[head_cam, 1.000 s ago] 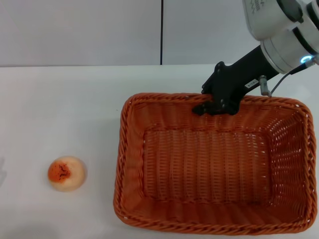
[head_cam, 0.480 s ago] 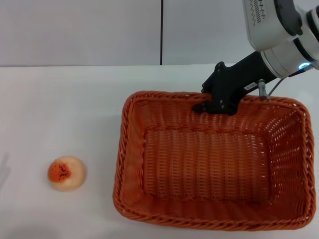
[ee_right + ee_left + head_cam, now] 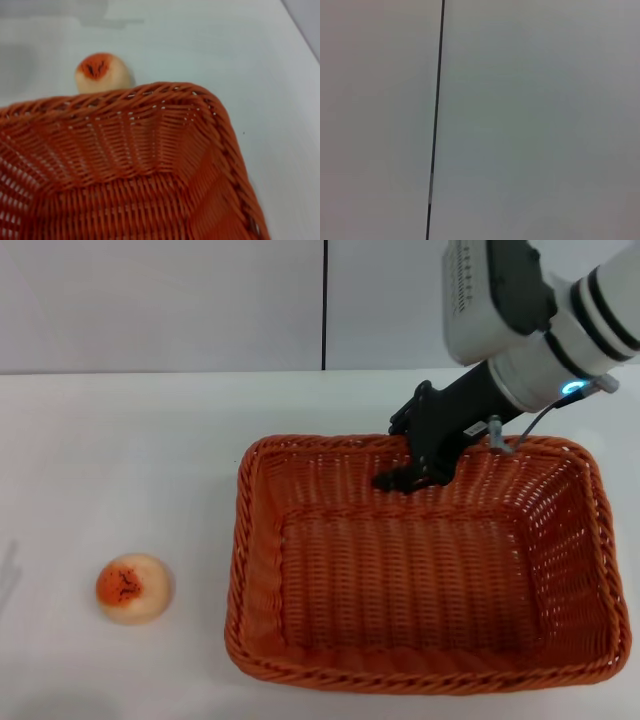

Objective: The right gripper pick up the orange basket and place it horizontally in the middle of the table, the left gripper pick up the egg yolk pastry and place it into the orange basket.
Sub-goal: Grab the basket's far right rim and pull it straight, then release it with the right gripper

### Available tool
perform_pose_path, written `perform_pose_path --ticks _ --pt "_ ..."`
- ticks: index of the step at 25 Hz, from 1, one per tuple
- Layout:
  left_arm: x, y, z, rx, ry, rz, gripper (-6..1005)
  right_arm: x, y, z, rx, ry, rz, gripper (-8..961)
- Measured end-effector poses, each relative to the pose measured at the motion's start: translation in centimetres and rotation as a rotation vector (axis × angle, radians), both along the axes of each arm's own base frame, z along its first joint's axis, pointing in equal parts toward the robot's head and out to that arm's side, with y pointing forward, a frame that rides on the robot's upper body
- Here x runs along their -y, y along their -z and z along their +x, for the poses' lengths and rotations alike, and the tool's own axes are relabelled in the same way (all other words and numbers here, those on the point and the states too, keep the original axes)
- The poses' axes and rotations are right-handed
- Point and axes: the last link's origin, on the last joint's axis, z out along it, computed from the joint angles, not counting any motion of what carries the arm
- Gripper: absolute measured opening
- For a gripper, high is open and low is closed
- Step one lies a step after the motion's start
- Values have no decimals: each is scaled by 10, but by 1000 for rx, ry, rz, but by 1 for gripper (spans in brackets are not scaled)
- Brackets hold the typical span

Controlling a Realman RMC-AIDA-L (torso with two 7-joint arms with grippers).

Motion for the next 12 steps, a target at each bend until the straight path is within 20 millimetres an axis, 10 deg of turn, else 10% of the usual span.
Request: perform_pose_path --ticks 12 --pt "-4 1 -3 0 -14 -14 801 -2 -14 -9 -15 -41 95 736"
